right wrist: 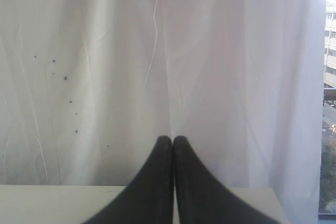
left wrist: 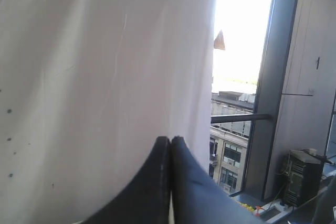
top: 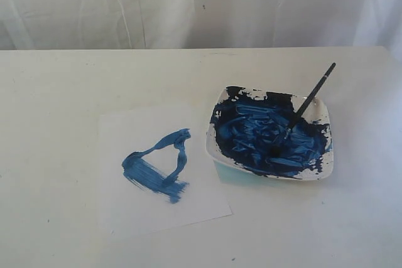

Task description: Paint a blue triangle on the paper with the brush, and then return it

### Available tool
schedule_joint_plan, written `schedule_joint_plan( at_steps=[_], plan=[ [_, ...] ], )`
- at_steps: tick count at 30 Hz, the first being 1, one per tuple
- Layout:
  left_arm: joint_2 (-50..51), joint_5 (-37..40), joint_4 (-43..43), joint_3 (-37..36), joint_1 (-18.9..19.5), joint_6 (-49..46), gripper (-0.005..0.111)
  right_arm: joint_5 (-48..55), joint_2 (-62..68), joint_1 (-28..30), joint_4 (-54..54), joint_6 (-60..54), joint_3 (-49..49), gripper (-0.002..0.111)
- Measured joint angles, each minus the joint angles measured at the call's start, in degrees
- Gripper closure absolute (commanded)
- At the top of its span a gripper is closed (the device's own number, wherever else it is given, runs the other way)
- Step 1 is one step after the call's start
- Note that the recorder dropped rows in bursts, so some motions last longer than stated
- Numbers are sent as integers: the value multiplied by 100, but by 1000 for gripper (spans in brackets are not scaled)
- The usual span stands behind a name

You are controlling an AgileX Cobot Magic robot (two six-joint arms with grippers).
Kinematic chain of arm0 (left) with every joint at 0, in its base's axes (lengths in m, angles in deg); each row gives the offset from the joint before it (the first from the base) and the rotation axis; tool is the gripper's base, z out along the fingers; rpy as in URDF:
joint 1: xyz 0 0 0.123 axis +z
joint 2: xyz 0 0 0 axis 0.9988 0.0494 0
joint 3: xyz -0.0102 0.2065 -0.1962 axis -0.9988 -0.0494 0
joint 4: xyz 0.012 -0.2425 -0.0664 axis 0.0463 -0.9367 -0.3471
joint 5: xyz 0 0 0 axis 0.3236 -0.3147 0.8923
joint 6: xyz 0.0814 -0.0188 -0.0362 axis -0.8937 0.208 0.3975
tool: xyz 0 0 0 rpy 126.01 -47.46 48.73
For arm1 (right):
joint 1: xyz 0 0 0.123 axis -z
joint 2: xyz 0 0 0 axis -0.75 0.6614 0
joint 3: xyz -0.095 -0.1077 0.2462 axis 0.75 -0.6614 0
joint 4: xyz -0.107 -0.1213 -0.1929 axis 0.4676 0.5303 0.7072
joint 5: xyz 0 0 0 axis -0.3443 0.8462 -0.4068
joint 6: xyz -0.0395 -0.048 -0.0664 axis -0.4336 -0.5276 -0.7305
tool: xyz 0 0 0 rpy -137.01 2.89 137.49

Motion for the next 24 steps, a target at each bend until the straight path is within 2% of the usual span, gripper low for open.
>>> schedule_joint_plan(
  at_steps=[8, 24],
  plan=[
    [-26, 329, 64, 0, 0, 39, 107, 11, -156, 0, 0, 0, -68, 108],
    [-26, 355, 734, 0, 0, 39, 107, 11, -156, 0, 23, 0, -68, 108]
  ],
)
